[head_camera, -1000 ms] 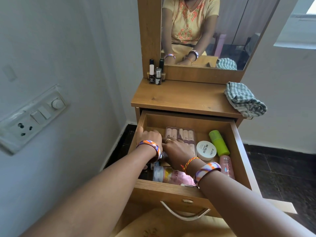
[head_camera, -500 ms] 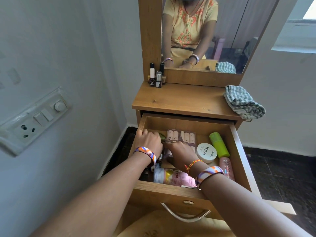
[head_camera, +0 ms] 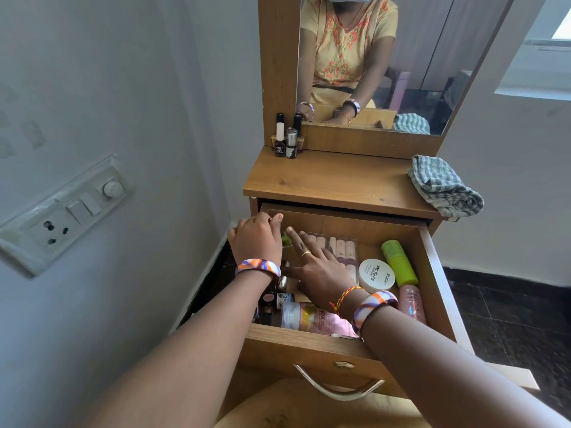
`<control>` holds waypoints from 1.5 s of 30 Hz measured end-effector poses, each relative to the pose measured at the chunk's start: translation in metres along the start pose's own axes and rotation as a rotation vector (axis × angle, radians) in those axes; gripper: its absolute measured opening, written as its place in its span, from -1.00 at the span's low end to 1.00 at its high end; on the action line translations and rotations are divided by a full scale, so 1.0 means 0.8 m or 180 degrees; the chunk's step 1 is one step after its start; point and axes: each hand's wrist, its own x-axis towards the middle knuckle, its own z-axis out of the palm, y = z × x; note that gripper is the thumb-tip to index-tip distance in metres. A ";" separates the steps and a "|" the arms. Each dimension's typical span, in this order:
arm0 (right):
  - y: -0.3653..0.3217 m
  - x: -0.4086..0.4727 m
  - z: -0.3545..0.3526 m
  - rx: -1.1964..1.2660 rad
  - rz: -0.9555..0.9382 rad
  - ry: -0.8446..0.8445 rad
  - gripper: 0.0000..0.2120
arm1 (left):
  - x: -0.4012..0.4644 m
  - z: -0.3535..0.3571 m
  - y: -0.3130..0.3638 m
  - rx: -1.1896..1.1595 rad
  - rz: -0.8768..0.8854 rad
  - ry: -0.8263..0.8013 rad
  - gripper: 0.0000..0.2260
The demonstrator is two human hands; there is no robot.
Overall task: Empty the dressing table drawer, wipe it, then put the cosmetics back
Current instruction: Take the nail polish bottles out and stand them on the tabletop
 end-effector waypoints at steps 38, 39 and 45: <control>-0.003 0.014 0.018 -0.0104 0.0043 0.0018 -0.67 | 0.039 -0.081 0.039 -0.4981 -0.3525 -0.0710 -0.62; -0.003 0.014 0.018 -0.0100 0.0037 0.0026 -0.67 | 0.045 -0.078 0.037 -0.4782 -0.3526 -0.0898 -0.66; -0.006 0.019 0.016 0.0008 -0.0022 -0.0022 -0.68 | 0.060 -0.072 0.031 -0.4881 -0.3102 -0.1262 -0.81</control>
